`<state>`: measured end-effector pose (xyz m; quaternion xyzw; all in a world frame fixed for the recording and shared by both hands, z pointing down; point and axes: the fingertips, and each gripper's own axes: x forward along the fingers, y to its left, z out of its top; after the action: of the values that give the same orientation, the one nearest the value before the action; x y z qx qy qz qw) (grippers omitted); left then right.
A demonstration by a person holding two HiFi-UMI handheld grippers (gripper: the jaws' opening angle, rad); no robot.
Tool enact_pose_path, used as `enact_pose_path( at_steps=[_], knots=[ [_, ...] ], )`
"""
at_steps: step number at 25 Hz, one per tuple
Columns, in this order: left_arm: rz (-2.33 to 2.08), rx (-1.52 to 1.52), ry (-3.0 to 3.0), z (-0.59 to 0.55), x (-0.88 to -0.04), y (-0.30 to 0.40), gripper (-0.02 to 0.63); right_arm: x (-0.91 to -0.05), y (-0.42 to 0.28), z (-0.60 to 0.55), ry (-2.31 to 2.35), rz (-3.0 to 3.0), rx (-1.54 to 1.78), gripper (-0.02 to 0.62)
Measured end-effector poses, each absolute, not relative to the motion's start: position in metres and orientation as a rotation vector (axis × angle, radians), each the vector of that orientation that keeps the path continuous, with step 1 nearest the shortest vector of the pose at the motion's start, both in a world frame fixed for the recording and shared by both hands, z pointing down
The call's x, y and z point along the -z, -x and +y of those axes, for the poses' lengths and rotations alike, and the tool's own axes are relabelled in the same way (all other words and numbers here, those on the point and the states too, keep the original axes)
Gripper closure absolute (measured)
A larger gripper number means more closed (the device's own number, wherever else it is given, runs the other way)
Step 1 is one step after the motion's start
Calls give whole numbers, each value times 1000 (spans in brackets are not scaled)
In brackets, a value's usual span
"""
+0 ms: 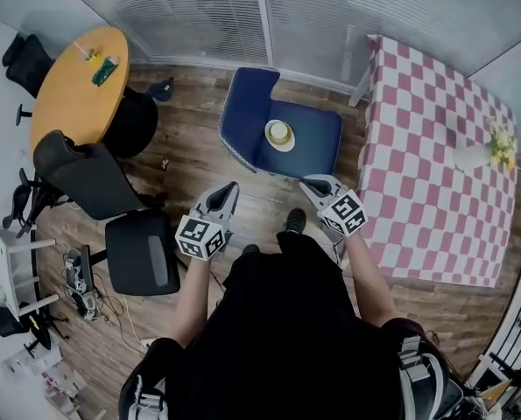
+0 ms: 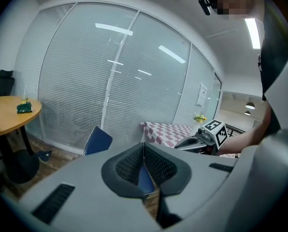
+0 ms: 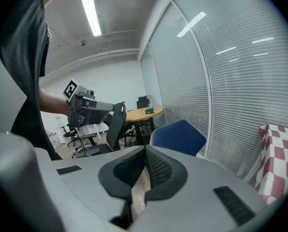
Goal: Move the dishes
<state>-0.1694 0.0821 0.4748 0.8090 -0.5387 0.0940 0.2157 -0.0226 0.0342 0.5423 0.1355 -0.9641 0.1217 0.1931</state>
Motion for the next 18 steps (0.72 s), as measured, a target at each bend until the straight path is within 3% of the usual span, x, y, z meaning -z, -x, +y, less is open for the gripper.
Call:
enact_pose_path(
  at_steps=[18],
  knots=[
    [-1495,-225,-2216,40,-481,183,584,-563,34,-11,-389,-2654,-360,580]
  ],
)
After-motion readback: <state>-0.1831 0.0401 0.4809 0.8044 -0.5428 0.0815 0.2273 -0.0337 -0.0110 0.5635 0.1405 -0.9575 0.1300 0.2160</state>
